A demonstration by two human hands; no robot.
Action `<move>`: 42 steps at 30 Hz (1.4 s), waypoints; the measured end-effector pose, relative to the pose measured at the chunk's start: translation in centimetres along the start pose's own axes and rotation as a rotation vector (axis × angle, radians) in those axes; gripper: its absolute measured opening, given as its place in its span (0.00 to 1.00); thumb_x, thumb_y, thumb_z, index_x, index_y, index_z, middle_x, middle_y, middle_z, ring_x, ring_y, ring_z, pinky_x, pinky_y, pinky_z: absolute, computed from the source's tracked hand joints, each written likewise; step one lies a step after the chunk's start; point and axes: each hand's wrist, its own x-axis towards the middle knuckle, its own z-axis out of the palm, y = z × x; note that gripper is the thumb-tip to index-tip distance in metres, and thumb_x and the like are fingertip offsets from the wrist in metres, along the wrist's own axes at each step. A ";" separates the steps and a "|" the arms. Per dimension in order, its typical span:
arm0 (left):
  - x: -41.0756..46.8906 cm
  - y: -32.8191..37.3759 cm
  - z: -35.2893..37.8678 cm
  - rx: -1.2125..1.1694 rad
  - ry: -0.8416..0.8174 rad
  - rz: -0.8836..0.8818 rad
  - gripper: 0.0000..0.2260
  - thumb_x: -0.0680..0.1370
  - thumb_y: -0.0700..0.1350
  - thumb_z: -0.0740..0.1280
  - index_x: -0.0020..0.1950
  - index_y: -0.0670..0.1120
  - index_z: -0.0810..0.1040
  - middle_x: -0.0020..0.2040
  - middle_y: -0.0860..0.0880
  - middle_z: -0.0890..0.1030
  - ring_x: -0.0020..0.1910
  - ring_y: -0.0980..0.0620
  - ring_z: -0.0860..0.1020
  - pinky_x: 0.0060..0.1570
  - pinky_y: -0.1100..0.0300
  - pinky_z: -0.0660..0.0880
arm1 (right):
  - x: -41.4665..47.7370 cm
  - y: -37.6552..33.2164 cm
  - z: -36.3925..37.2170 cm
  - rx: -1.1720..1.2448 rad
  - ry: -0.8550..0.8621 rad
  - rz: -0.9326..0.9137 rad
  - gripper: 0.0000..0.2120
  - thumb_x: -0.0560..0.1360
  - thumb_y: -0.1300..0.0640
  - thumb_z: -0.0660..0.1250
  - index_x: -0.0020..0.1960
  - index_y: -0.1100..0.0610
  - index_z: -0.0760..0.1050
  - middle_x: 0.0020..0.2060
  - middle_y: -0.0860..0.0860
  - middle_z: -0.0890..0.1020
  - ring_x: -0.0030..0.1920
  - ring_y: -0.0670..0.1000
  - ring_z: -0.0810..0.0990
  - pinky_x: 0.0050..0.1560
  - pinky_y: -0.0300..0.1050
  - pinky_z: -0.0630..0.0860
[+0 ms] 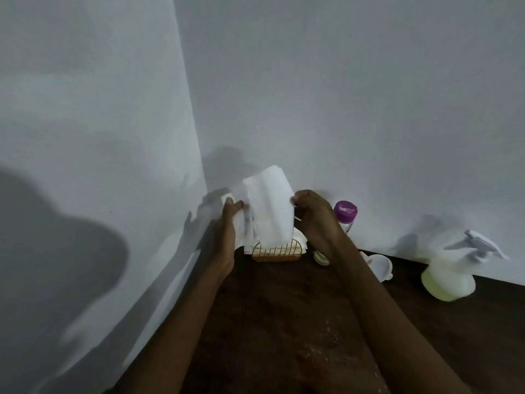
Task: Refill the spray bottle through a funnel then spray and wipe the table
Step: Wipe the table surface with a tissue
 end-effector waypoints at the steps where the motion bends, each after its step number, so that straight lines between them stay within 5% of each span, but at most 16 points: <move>1: -0.7 0.0 0.1 -0.014 -0.047 -0.018 0.24 0.74 0.66 0.56 0.59 0.52 0.77 0.60 0.53 0.77 0.60 0.50 0.73 0.62 0.48 0.70 | -0.8 0.3 -0.2 0.037 -0.008 0.014 0.08 0.74 0.67 0.60 0.37 0.59 0.71 0.34 0.52 0.76 0.35 0.50 0.75 0.37 0.44 0.71; 5: -3.2 -0.5 0.8 -0.156 -0.165 -0.130 0.31 0.59 0.68 0.71 0.55 0.51 0.80 0.54 0.48 0.82 0.56 0.46 0.79 0.55 0.47 0.75 | -3.3 1.9 -0.9 0.069 0.053 0.068 0.09 0.75 0.63 0.59 0.37 0.57 0.70 0.37 0.52 0.76 0.40 0.51 0.75 0.39 0.47 0.70; 8: -5.7 -1.4 0.9 -0.100 -0.192 -0.117 0.16 0.65 0.55 0.71 0.49 0.49 0.82 0.51 0.46 0.83 0.52 0.43 0.80 0.49 0.47 0.77 | -5.7 2.7 -1.4 0.065 0.101 0.038 0.09 0.76 0.64 0.59 0.37 0.57 0.70 0.38 0.52 0.76 0.43 0.52 0.74 0.45 0.49 0.71; 12: -9.0 -2.7 0.8 -0.077 -0.121 -0.140 0.09 0.73 0.46 0.69 0.51 0.44 0.80 0.50 0.43 0.83 0.49 0.44 0.80 0.43 0.54 0.77 | -9.9 3.0 -2.8 0.236 0.040 0.049 0.09 0.70 0.69 0.63 0.37 0.57 0.68 0.41 0.54 0.78 0.46 0.53 0.77 0.51 0.50 0.72; 16: -12.2 -3.4 0.9 -0.116 -0.176 -0.201 0.08 0.74 0.45 0.68 0.51 0.45 0.80 0.51 0.44 0.83 0.50 0.45 0.80 0.50 0.48 0.77 | -13.7 3.0 -5.0 0.260 0.138 0.037 0.10 0.65 0.68 0.66 0.36 0.56 0.67 0.36 0.52 0.76 0.40 0.50 0.76 0.43 0.45 0.72; 23: -17.0 -4.9 2.2 -0.113 -0.218 -0.266 0.14 0.74 0.49 0.67 0.56 0.44 0.78 0.51 0.45 0.83 0.49 0.47 0.81 0.39 0.55 0.76 | -19.1 2.7 -8.3 0.016 0.359 0.035 0.14 0.67 0.74 0.66 0.35 0.58 0.68 0.36 0.54 0.75 0.40 0.52 0.75 0.38 0.45 0.72; 28: -19.7 -5.9 3.5 -0.122 -0.307 -0.323 0.20 0.68 0.51 0.69 0.58 0.47 0.77 0.54 0.46 0.82 0.54 0.46 0.79 0.52 0.46 0.76 | -21.9 3.6 -10.1 -0.006 0.473 0.055 0.14 0.66 0.74 0.67 0.34 0.57 0.69 0.35 0.53 0.74 0.40 0.53 0.73 0.37 0.47 0.69; 34: -21.2 -6.7 4.2 -0.001 -0.389 -0.287 0.28 0.63 0.43 0.73 0.63 0.47 0.73 0.57 0.46 0.80 0.56 0.45 0.78 0.54 0.46 0.75 | -25.0 4.0 -11.1 0.008 0.414 0.174 0.03 0.72 0.63 0.66 0.44 0.58 0.72 0.40 0.55 0.77 0.39 0.52 0.75 0.38 0.45 0.72; 38: -22.1 -7.4 4.5 -0.021 -0.470 -0.383 0.25 0.63 0.42 0.72 0.60 0.49 0.74 0.56 0.45 0.80 0.56 0.44 0.78 0.55 0.45 0.75 | -26.0 4.8 -11.9 0.269 0.172 0.568 0.31 0.66 0.44 0.72 0.62 0.60 0.71 0.59 0.62 0.77 0.57 0.62 0.77 0.48 0.57 0.77; 40: -22.6 -7.9 4.4 -0.019 -0.502 -0.410 0.25 0.64 0.40 0.71 0.61 0.48 0.74 0.56 0.45 0.80 0.56 0.44 0.78 0.52 0.48 0.76 | -26.6 5.5 -12.1 0.371 0.052 0.611 0.43 0.55 0.44 0.79 0.64 0.62 0.72 0.61 0.64 0.76 0.62 0.65 0.75 0.53 0.62 0.75; 42: -22.8 -8.4 4.3 -0.027 -0.524 -0.425 0.23 0.66 0.38 0.71 0.61 0.48 0.74 0.56 0.45 0.81 0.55 0.44 0.78 0.51 0.49 0.76 | -26.9 6.3 -12.5 0.427 0.025 0.572 0.42 0.54 0.51 0.81 0.64 0.62 0.72 0.61 0.63 0.76 0.63 0.65 0.74 0.55 0.62 0.75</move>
